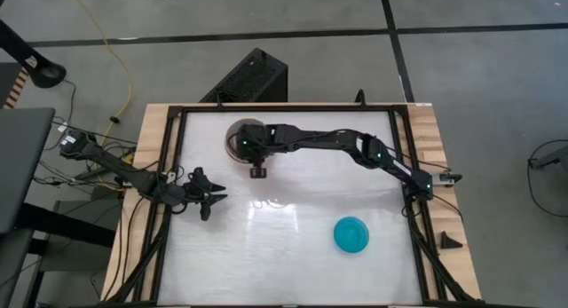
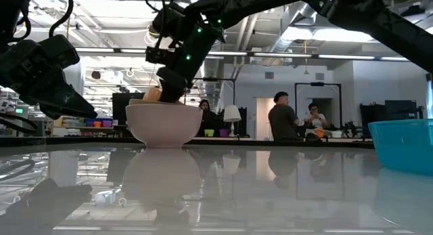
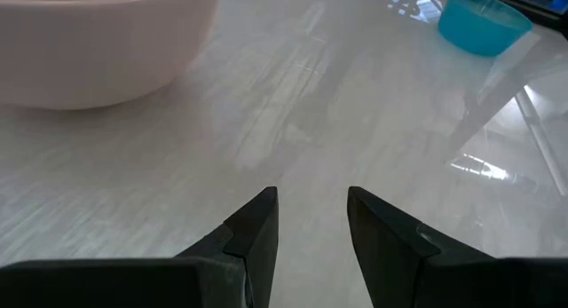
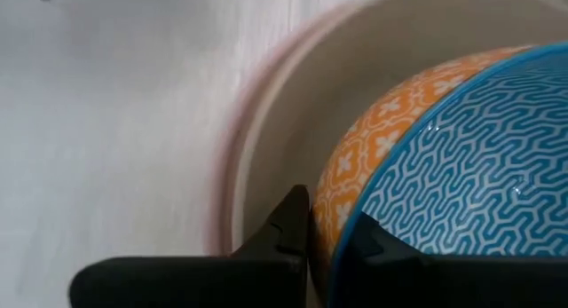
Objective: Nest bowls inside each other
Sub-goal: Stack the orange bowl on top of the gray bowl, then stack the blue bowl on top of the orange bowl
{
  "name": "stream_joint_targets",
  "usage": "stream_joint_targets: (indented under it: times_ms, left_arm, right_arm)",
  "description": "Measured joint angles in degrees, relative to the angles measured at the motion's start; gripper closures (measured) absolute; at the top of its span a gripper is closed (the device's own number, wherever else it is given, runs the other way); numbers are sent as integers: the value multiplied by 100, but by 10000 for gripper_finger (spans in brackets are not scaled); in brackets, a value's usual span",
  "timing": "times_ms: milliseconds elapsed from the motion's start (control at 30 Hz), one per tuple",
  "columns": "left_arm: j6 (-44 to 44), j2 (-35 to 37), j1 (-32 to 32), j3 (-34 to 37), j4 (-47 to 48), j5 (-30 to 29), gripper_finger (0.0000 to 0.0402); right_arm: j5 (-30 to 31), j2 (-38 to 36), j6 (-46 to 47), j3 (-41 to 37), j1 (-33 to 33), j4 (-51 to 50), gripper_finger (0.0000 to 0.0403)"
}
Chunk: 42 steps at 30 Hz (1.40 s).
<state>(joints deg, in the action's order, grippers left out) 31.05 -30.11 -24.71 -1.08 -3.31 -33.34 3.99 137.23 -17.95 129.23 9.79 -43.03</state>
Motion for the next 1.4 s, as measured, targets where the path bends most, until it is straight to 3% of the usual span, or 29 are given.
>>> stream_joint_targets:
  times_ms: [200,400,533,633,800,1233,1400]
  left_arm:
    - [0,0,-1,0,0,0,276]
    - [0,0,0,0,0,0,276]
    - [0,1,-1,0,0,0,276]
    - [0,2,-2,0,0,0,276]
    - [0,1,-2,-1,0,0,276]
    - [0,2,0,-2,-2,0,276]
    - [0,2,-2,0,0,0,276]
  right_arm:
    - [35,1,-12,-16,4,12,339]
    - [82,-2,-13,-13,-3,0,286]
    - [494,-3,-13,-7,-5,-32,242]
    - [835,-5,-16,172,-2,-333,208]
    - [670,-50,-12,587,-8,-1175,167]
    - [479,-485,426,531,-105,-2606,154]
    - [-59,-929,875,529,-246,-3237,154]
